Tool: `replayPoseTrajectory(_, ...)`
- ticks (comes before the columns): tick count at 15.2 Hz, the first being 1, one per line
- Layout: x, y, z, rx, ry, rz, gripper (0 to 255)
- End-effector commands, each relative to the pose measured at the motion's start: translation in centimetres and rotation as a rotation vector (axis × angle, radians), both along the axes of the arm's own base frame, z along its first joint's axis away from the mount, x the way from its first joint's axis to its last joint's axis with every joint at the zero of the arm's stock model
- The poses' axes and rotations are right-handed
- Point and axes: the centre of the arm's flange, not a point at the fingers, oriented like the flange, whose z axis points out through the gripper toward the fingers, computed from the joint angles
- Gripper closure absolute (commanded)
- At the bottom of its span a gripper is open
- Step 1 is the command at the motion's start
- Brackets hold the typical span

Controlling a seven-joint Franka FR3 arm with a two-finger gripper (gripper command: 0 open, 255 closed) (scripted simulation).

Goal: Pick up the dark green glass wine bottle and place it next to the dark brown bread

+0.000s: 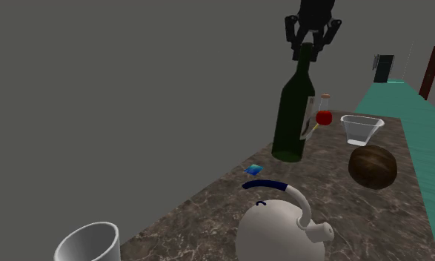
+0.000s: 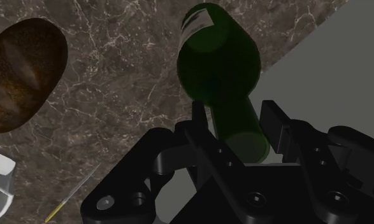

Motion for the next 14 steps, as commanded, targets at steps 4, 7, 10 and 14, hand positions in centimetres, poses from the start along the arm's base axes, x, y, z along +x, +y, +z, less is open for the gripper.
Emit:
replayPoseTrajectory(4,0.7,-6.6,0.0,0.000,-0.001,0.001,255)
replayPoseTrajectory(7,1.1,-10.6,0.0,0.000,-0.001,0.001,255)
replayPoseTrajectory(10,1.5,-14.5,0.1,0.000,-0.001,0.001,255)
replayPoseTrajectory(14,1.9,-18.0,-0.5,0.000,-0.001,0.001,255)
